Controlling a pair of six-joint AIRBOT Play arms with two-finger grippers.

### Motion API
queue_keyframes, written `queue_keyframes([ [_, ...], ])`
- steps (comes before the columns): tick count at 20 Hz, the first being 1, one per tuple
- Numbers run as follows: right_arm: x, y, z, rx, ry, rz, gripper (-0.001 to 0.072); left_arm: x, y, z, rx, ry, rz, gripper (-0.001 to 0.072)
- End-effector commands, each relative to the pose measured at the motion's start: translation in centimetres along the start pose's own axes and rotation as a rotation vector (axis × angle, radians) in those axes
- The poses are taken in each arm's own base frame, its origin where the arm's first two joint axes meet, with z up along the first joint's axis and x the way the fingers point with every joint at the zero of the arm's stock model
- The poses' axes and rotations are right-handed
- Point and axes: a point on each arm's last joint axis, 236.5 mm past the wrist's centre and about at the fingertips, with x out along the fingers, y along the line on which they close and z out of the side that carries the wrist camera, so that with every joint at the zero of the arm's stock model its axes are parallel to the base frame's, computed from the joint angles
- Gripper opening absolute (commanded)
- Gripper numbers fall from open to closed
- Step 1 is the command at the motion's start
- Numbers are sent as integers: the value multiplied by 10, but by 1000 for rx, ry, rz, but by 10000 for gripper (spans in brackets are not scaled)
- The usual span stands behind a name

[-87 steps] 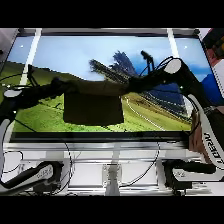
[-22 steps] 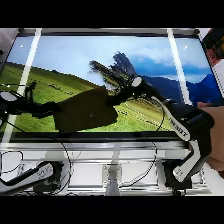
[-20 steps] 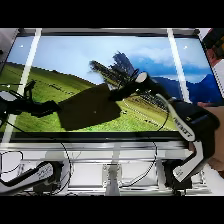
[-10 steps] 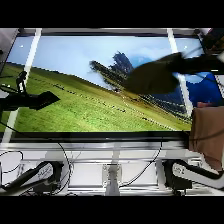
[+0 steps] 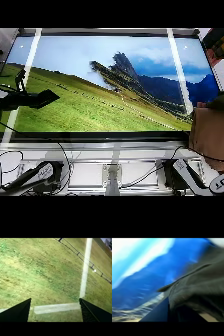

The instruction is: Fold the clothes and pants, and hang the long-sleeved shirts on hangers.

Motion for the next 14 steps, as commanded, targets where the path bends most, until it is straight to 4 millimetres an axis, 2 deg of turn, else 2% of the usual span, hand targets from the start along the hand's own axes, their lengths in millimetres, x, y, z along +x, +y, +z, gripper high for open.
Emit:
queue_keyframes([
  [1, -17, -71, -49, 158, 191, -180, 10, 0, 0, 2, 0, -9, 2, 686],
  [3, -18, -81, -67, 173, 269, -222, 10, 0, 1, 4, 0, -15, 5, 686],
  [7, -27, -114, -70, 169, 277, -368, 10, 0, 1, 4, 0, -15, 5, 686],
  [9, -28, -119, -69, 167, 270, -389, 11, 0, 1, 4, 0, -15, 5, 686],
  [10, -27, -120, -65, 164, 256, -388, 101, 0, 1, 4, 0, -16, 6, 686],
  [11, -26, -120, -62, 161, 241, -389, 339, 0, 1, 4, 0, -18, 6, 687],
  [12, -25, -121, -58, 158, 226, -389, 611, 0, 1, 4, 0, -18, 7, 687],
  [13, -25, -121, -56, 157, 217, -389, 703, 0, 2, 4, -1, -18, 7, 686],
  [14, -24, -121, -54, 155, 207, -388, 691, 0, 1, 4, 0, -18, 7, 686],
])
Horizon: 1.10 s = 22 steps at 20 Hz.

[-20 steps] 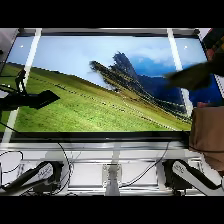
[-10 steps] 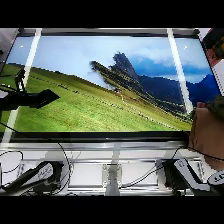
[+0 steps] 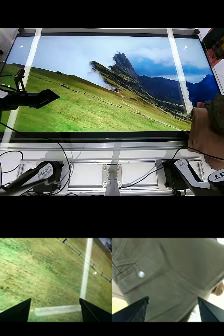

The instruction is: Fold the clothes and pants, and hang the long-sleeved shirts on hangers.

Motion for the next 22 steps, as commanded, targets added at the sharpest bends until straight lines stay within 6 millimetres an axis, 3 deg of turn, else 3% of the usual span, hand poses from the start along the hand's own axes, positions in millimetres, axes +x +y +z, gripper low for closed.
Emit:
queue_keyframes([
  [1, 0, -3, 9, 3, -36, -10, 691, 0, 0, 1, 1, -2, 1, 687],
  [3, 1, 11, 15, -1, -56, 47, 685, 0, 0, 0, 0, -2, 1, 687],
  [4, 2, 29, 17, -2, -58, 120, 613, 0, 0, 0, 0, -2, 1, 687],
  [5, -1, 57, 19, -16, -63, 230, 463, 0, 0, 0, 0, -2, 1, 687],
  [6, -8, 91, 20, -62, -74, 346, 417, 0, 0, 1, 0, -2, 1, 686],
  [8, -31, 164, 8, -271, -105, 551, 172, 0, 0, 0, 0, -2, 1, 686],
  [9, -44, 198, -8, -414, -112, 618, 60, 0, 0, 0, 0, -2, 1, 687],
  [10, -55, 225, -29, -552, -111, 668, 12, 0, 0, 0, 0, -1, 1, 687],
  [13, -89, 288, -113, -877, -44, 795, 11, 0, 0, 0, 0, -1, 1, 687],
  [16, -120, 314, -199, -1153, 38, 893, 11, 0, 0, 0, 0, -1, 1, 687],
  [18, -124, 310, -233, -1303, 67, 865, 11, 0, 0, 0, 0, -1, 1, 687],
  [20, -114, 305, -234, -1388, 16, 756, 11, 0, 0, 0, 0, -1, 1, 687],
  [22, -101, 305, -214, -1387, -62, 658, 11, 0, 0, 0, 0, -1, 1, 687],
])
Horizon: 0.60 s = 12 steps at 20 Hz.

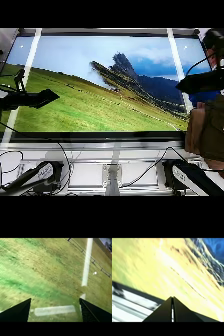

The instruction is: Fold the clothes and pants, and hang the long-sleeved shirts on hangers.

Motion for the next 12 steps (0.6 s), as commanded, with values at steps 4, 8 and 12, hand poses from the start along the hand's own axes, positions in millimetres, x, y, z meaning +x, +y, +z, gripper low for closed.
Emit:
queue_keyframes([
  [4, 7, -85, 19, 195, -86, -364, 10, 0, 0, 0, 0, 0, 0, 687],
  [8, 24, -109, 14, 378, -81, -376, 11, 0, 0, 0, 0, 0, 0, 687],
  [12, 26, -110, 20, 374, -99, -374, 11, 0, 0, 0, 0, 0, 0, 687],
])
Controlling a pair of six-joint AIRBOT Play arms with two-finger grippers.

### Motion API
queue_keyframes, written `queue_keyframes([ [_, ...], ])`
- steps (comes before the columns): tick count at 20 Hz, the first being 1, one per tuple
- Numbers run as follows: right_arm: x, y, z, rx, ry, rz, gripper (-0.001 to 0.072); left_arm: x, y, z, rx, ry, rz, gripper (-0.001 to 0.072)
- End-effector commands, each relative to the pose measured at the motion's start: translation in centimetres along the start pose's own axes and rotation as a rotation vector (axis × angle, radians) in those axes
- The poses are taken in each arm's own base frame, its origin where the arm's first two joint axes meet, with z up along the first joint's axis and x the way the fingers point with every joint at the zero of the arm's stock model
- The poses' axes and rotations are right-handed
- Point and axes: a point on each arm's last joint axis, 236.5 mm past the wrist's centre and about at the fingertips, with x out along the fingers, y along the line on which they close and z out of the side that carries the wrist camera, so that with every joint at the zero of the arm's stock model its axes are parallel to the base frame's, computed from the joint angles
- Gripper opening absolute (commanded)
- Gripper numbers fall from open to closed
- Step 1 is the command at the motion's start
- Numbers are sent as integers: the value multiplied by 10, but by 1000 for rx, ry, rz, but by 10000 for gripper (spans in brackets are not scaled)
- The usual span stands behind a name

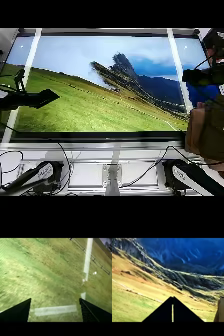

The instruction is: Fold the clothes and pants, and hang the long-sleeved shirts on hangers.

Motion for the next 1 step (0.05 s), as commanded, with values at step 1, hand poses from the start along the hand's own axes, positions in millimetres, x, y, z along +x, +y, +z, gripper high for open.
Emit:
queue_keyframes([
  [1, 4, -5, 6, 37, -18, -17, 11, 0, 0, 0, 0, 0, 0, 686],
])
